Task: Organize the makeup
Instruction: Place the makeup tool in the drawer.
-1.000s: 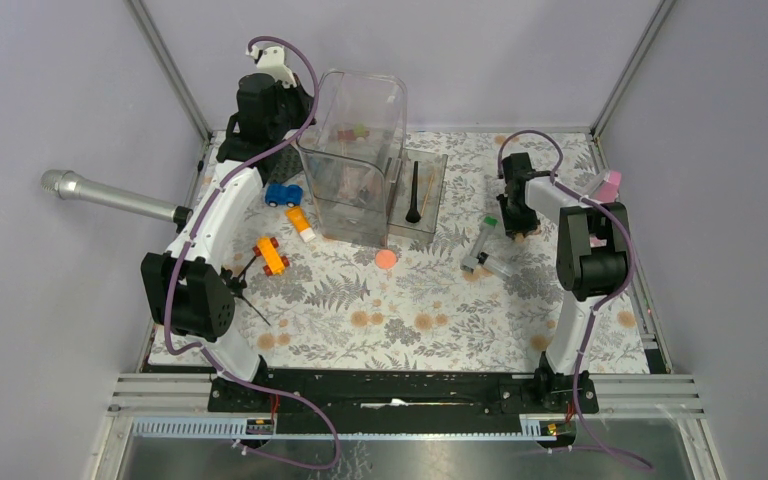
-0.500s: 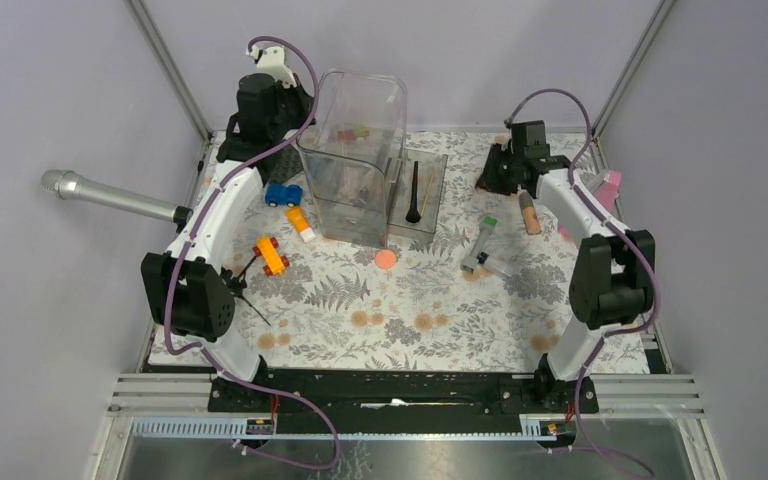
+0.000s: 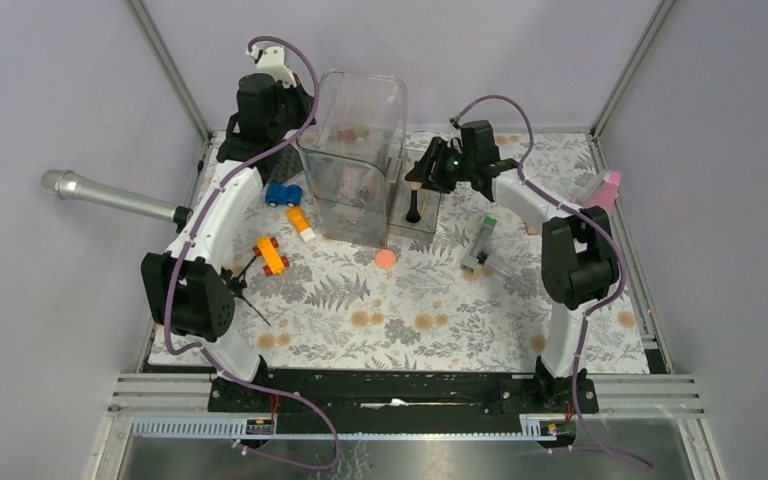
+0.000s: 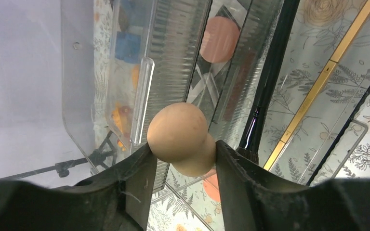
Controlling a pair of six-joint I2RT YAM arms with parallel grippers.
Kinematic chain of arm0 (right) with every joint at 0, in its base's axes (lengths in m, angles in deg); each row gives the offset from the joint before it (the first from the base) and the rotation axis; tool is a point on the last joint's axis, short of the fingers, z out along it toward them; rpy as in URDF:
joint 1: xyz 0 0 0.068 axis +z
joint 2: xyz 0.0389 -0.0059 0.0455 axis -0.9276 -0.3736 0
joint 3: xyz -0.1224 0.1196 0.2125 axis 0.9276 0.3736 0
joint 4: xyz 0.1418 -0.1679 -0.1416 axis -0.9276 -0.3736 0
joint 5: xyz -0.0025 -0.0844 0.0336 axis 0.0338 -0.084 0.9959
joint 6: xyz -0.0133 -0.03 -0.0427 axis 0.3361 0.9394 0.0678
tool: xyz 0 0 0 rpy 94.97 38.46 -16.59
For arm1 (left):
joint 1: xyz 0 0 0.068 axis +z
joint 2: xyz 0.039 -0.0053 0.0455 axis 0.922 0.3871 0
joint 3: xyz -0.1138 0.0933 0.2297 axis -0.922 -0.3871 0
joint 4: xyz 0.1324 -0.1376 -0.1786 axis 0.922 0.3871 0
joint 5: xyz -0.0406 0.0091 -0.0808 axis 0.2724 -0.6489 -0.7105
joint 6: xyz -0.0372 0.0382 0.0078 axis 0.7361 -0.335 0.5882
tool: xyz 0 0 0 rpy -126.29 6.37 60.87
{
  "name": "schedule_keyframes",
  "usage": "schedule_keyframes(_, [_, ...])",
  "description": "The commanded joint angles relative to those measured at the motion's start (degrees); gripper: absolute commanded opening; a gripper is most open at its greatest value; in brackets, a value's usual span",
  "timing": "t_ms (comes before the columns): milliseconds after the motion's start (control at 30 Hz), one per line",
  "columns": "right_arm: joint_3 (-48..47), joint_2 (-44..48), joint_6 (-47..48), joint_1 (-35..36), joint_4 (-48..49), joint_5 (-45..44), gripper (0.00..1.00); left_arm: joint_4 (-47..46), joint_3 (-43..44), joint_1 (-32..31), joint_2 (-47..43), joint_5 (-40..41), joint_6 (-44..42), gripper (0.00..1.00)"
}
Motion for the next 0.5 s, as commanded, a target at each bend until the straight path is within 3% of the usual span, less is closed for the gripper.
schedule_keyframes(0, [-1.8,1.2,-0.9,0.1,2.6,1.0,0.58,9.6,-1.3,-1.4,3.0,-3.6,-0.3,0.05])
schedule_keyframes(200, [0.1,4.5,2.9,0.1,0.2,-1.9,0.67,9.7,-1.3,-1.4,2.9,-3.7,-0.2,0.05])
schedule_keyframes(333, [1.8,6.8,6.0,0.7,-1.3,-3.3,0.66,9.6,-1.4,-1.4,2.9,-3.5,-0.3,0.05])
schedule_keyframes(467, [9.9,13.7,10.1,3.2,2.0,-9.1,0.65,9.6,-1.2,-1.4,3.1,-3.6,-0.3,0.05])
